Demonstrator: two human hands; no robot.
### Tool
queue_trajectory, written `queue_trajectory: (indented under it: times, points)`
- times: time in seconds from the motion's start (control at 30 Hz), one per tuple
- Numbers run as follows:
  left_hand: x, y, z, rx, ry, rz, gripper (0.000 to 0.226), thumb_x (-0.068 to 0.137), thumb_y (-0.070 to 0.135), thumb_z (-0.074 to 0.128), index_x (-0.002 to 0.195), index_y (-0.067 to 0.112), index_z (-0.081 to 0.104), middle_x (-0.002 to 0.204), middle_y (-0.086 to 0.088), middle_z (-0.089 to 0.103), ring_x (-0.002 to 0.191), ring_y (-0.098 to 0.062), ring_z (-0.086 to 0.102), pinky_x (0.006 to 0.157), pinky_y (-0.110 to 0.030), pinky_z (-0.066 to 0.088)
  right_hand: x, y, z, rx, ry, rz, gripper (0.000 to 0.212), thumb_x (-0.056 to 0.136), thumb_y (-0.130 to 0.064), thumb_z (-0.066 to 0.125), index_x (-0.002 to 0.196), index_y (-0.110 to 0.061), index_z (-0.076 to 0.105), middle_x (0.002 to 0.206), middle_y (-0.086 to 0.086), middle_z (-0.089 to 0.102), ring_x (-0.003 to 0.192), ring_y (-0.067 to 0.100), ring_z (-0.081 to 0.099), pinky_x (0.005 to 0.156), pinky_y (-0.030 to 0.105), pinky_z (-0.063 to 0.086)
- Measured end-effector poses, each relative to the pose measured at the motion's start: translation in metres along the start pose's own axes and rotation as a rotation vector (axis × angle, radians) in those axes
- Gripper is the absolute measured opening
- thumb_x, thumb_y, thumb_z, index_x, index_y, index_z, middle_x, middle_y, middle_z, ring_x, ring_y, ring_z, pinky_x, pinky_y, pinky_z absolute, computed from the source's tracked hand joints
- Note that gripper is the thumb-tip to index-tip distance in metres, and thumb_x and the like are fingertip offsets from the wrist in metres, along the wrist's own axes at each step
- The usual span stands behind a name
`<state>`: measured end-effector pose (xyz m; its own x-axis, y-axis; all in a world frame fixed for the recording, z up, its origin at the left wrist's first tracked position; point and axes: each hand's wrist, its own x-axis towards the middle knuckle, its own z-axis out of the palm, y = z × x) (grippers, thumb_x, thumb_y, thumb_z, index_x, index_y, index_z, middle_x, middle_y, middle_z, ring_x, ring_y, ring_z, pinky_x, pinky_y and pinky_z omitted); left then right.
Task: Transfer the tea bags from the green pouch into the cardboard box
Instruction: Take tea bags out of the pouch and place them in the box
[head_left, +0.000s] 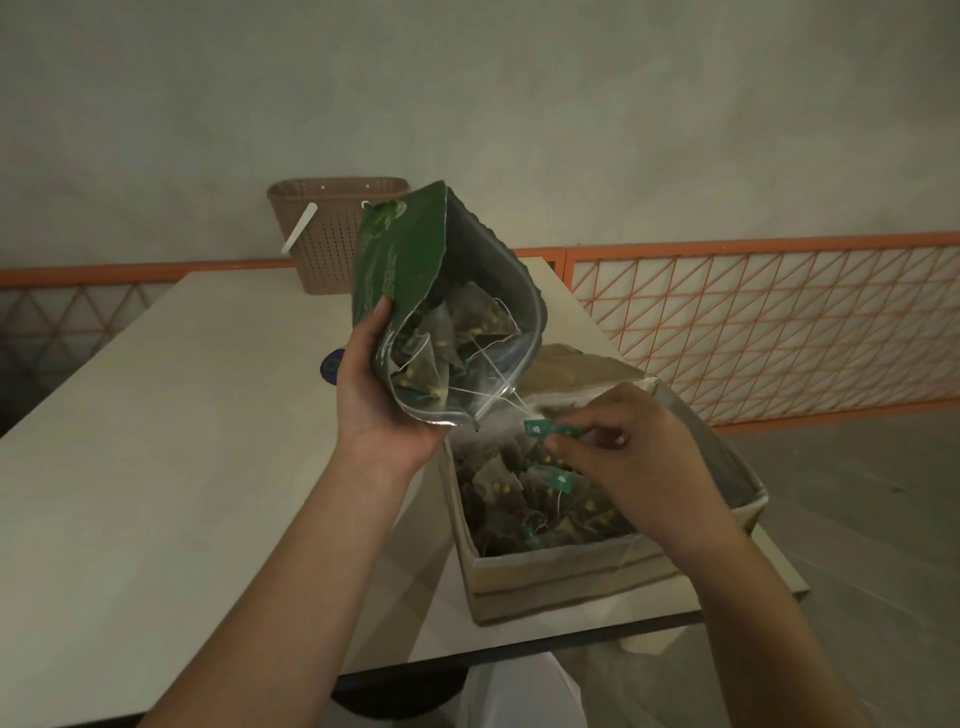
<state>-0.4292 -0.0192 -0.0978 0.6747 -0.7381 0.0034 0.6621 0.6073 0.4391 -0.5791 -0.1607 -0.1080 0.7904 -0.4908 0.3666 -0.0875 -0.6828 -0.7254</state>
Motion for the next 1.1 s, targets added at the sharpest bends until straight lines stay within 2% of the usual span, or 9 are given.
queue_trajectory:
  times: [0.13,0.27,0.4,0.47,0.57,0.67,0.77,0.9,1.1]
  points:
    - [0.0,0.0,0.001,0.001,0.01,0.013,0.054,0.096,0.045,0.056,0.145,0.023,0.056,0.143,-0.008,0.061,0.126,-0.034,0.061,0.096,-0.05,0.055,0.0,0.004,-0.008,0.018,-0.074,0.059,0.016,0.082,-0.016,0.074,0.092,-0.028,0.075,0.076,-0.008,0.062,0.064,-0.004,0.054,0.058,0.007,0.041]
    - [-0.002,-0.002,0.003,0.0,0.024,0.021,0.052,0.095,0.045,0.056,0.142,0.022,0.059,0.14,-0.01,0.063,0.117,-0.035,0.066,0.089,-0.049,0.058,-0.001,0.009,-0.01,-0.014,-0.223,0.1,0.011,0.085,-0.025,0.071,0.089,-0.036,0.071,0.074,-0.01,0.065,0.064,-0.005,0.057,0.057,0.007,0.042]
    - [-0.002,-0.003,0.002,0.012,0.027,0.009,0.052,0.096,0.046,0.056,0.142,0.023,0.059,0.14,-0.011,0.063,0.119,-0.037,0.065,0.09,-0.05,0.058,-0.001,0.011,-0.005,0.03,-0.206,0.104,0.033,0.079,-0.033,0.077,0.111,-0.028,0.07,0.084,-0.006,0.061,0.067,-0.002,0.053,0.062,0.006,0.041]
    - [-0.002,-0.004,0.002,0.011,0.029,0.003,0.053,0.095,0.046,0.056,0.142,0.022,0.059,0.141,-0.011,0.062,0.122,-0.037,0.063,0.09,-0.05,0.058,-0.002,0.009,-0.001,0.052,-0.164,0.089,0.031,0.077,-0.037,0.077,0.106,-0.028,0.07,0.087,-0.003,0.058,0.07,0.0,0.052,0.062,0.007,0.04]
    - [-0.002,-0.003,0.003,0.023,0.025,-0.002,0.053,0.095,0.047,0.056,0.143,0.023,0.058,0.142,-0.012,0.061,0.124,-0.037,0.062,0.087,-0.049,0.059,-0.002,0.006,0.0,0.127,-0.137,0.073,0.011,0.083,-0.034,0.072,0.088,-0.025,0.072,0.071,-0.01,0.062,0.063,0.0,0.054,0.058,0.011,0.038]
    - [-0.002,-0.001,0.003,0.032,0.012,-0.005,0.053,0.097,0.047,0.054,0.143,0.024,0.057,0.142,-0.01,0.061,0.121,-0.037,0.064,0.087,-0.048,0.058,-0.004,0.003,-0.003,0.147,-0.166,0.069,0.023,0.091,-0.035,0.062,0.075,-0.021,0.071,0.057,-0.012,0.062,0.05,-0.001,0.05,0.051,0.01,0.035]
    - [-0.001,-0.001,0.002,0.045,-0.002,-0.007,0.053,0.098,0.048,0.052,0.146,0.024,0.055,0.145,-0.01,0.058,0.125,-0.036,0.061,0.088,-0.049,0.058,-0.005,0.002,-0.005,0.237,-0.169,0.116,0.03,0.095,-0.038,0.052,0.08,-0.022,0.072,0.07,-0.002,0.071,0.054,0.009,0.052,0.056,0.021,0.043]
    - [0.001,0.0,0.0,0.05,-0.017,-0.003,0.055,0.098,0.048,0.052,0.148,0.024,0.052,0.148,-0.01,0.055,0.132,-0.036,0.056,0.089,-0.048,0.057,-0.005,0.003,-0.004,0.344,-0.162,0.2,0.026,0.1,-0.034,0.045,0.114,-0.028,0.066,0.075,-0.001,0.075,0.052,0.01,0.053,0.059,0.029,0.046]
    - [0.003,0.0,-0.003,0.066,-0.011,0.0,0.056,0.097,0.049,0.053,0.147,0.025,0.052,0.148,-0.011,0.055,0.132,-0.037,0.055,0.091,-0.049,0.056,-0.005,0.006,-0.006,0.274,-0.163,0.232,0.022,0.099,-0.033,0.052,0.106,-0.023,0.07,0.065,0.0,0.073,0.05,0.014,0.05,0.048,0.022,0.042]
